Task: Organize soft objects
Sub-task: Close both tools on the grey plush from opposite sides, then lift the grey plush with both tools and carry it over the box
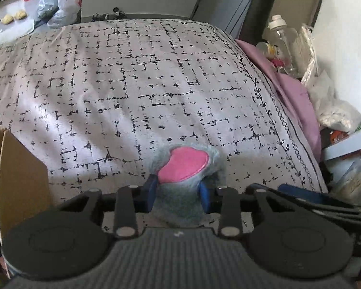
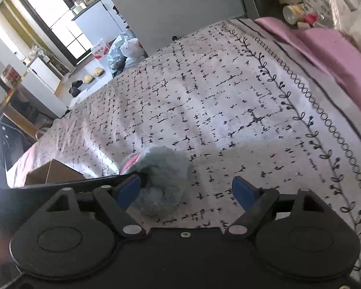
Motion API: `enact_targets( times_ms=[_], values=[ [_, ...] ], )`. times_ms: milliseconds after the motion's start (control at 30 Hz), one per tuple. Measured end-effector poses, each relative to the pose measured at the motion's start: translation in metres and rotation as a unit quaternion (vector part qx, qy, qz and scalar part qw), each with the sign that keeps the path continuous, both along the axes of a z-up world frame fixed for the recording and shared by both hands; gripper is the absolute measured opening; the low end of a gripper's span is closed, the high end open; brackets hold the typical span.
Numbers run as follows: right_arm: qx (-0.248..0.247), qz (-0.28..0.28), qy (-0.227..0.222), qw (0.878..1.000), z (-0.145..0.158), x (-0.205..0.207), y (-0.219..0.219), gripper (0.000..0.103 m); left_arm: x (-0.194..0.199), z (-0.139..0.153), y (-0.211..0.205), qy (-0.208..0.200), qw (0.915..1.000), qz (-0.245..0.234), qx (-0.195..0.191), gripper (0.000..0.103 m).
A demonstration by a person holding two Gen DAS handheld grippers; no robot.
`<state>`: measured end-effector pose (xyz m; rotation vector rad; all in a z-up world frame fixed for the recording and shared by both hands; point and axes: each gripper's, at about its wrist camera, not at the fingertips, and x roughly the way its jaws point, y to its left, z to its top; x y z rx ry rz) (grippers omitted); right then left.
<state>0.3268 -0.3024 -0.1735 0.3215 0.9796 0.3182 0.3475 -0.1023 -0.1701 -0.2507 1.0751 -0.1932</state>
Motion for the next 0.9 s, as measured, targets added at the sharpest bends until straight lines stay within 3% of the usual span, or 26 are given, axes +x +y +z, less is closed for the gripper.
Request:
enact_targets(
  times_ms=[167, 367, 500, 633, 900],
  values=[
    [0.050, -0.015, 0.033, 0.998, -0.009, 0.003, -0.005, 0.067, -0.003, 0.004, 0.006, 0.008, 0.9991, -0.003, -0.042, 0.030],
    [0.056, -0.022, 0.039, 0.997, -0.008, -0.004, -0.013, 0.059, -0.010, 0.011, 0.004, 0.010, 0.9965, -0.023, -0.080, 0.029],
    [0.087, -0.038, 0.050, 0.994, -0.004, -0.011, -0.022, 0.034, -0.013, 0.019, -0.001, 0.015, 0.9932, -0.046, -0.106, 0.029],
    [0.061, -0.033, 0.037, 0.997, 0.017, -0.022, -0.017, 0.028, -0.015, 0.034, -0.002, 0.003, 0.9925, -0.067, -0.103, 0.029],
    [0.026, -0.014, 0.026, 0.999, 0.051, -0.030, 0.006, 0.027, -0.029, 0.068, 0.013, -0.018, 0.9910, -0.093, -0.095, 0.029]
  ],
)
